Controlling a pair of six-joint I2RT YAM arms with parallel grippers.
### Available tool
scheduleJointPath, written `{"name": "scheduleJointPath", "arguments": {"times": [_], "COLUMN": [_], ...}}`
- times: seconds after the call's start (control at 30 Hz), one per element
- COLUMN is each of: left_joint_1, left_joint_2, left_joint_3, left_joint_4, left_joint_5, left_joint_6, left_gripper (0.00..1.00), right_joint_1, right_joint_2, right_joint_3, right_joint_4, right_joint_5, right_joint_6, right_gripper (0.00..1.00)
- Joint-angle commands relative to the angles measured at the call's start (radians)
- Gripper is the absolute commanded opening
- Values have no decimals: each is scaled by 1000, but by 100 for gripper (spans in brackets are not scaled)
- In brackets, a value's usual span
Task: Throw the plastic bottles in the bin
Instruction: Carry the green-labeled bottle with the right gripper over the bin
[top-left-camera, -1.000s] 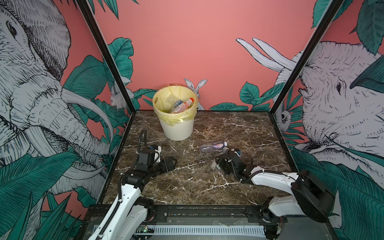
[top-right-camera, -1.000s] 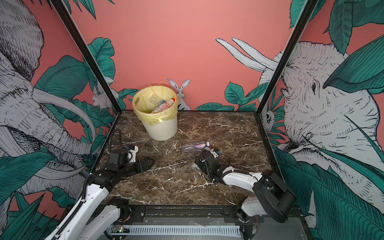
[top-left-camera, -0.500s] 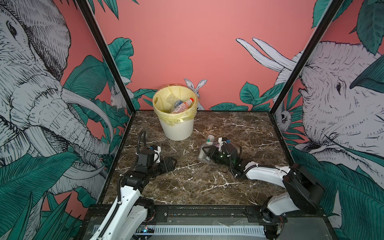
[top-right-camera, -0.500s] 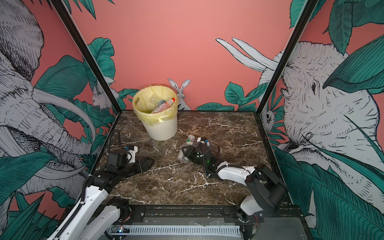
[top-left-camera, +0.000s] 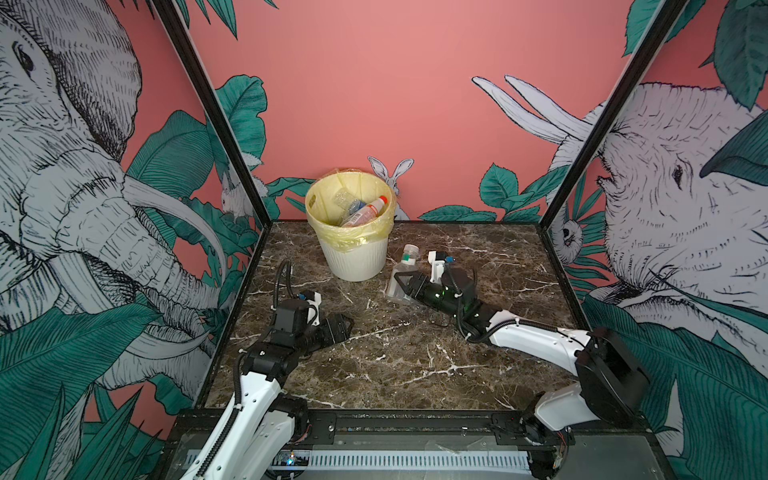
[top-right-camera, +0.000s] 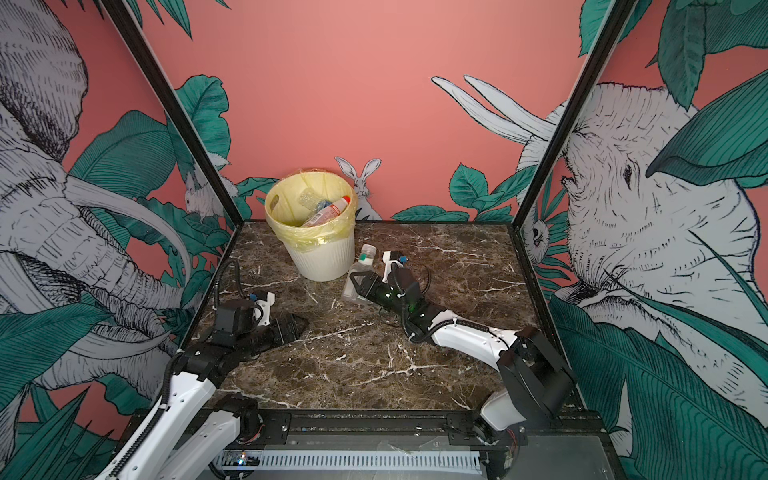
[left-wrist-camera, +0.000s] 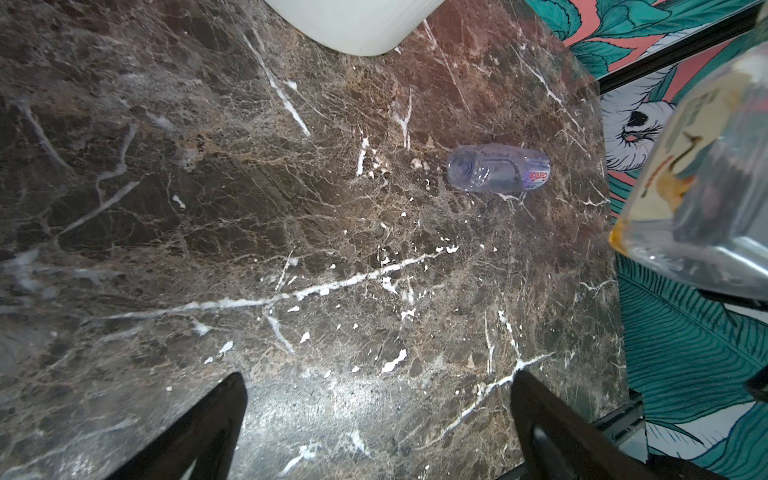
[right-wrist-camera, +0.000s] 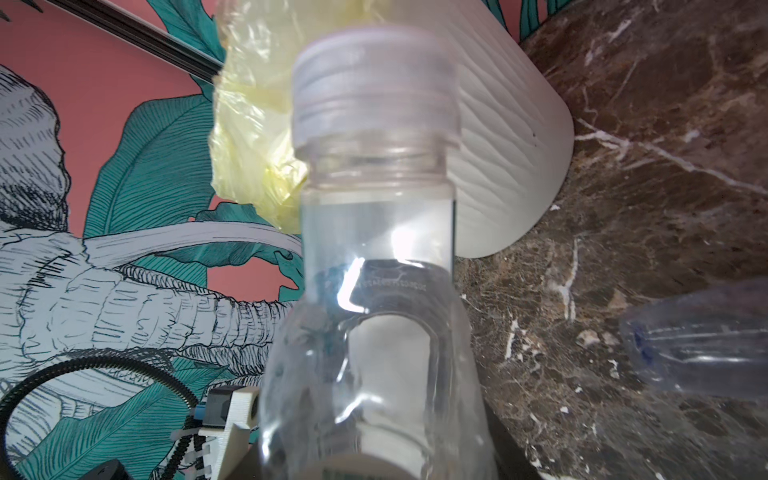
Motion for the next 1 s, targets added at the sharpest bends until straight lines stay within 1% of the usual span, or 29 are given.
{"name": "scheduleJointPath", "arguments": {"times": [0.0, 0.17, 0.3, 0.37, 0.5, 0.7, 0.83, 0.97], "left_joint_1": [-1, -2, -1, -2, -1, 0, -1, -1], "left_joint_2": [-18, -39, -43, -43, -47, -64, -69, -68], "left_joint_3": [-15, -17, -20, -23, -31, -38, -50, -55], "left_joint_4": [1, -9, -16, -19, -24, -34, -20, -7], "left_joint_5": [-7, -17, -17, -21, -22, -29, -33, -27], "left_joint_6": [-11, -13, -13, -16, -21, -19, -28, -36], "left_gripper": [99, 99, 99, 99, 99, 99, 99, 99], "right_joint_1": [1, 0, -2, -3, -6, -6, -5, -5], "right_joint_2": [-17, -11, -6, -15, -38, -105, -150, -157], "right_joint_3": [67, 139, 158, 147, 111, 4, -67, -31], "right_joint_4": [4, -4, 3, -9, 6, 44, 88, 58], "right_joint_5": [-12, -29, -31, 1, 14, 13, 45, 46], "right_joint_6": [-61, -81, -91, -84, -85, -83, -69, -80], "right_gripper": [50, 50, 50, 50, 50, 50, 50, 51]}}
